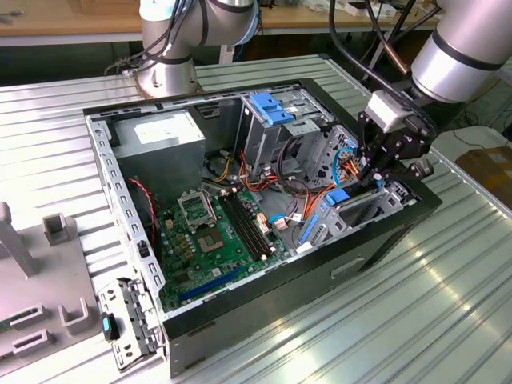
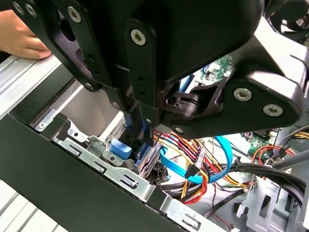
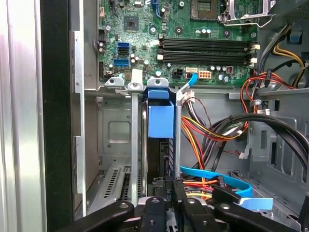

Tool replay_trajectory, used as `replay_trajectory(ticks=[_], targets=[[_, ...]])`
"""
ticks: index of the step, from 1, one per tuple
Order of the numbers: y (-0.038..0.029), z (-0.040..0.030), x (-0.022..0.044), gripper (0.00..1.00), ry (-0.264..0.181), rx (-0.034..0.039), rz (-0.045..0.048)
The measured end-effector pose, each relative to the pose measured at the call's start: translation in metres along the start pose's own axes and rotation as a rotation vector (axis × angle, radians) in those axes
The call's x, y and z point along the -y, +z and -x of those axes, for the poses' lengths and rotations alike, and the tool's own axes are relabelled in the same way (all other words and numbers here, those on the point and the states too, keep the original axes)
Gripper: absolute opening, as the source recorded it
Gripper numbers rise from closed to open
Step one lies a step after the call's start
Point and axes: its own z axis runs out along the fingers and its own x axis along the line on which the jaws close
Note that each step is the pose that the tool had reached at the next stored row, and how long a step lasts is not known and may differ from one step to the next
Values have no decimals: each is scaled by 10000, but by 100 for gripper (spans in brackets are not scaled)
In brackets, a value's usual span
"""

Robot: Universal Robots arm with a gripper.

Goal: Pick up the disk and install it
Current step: 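Insert the first disk wire, then insert the second disk wire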

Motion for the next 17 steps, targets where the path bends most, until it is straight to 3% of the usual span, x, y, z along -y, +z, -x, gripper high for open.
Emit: replay_trajectory(ticks=[1,3,5,8,10,17], targets=[[-5,0,0,24,0,-8,1],[-41,3,2,24,-1,-8,1],[-159,11,8,24,0,-9,1],[-165,11,8,24,0,-5,1],[-167,12,8,11,0,-8,1],[-168,12,9,11,0,-7,1]])
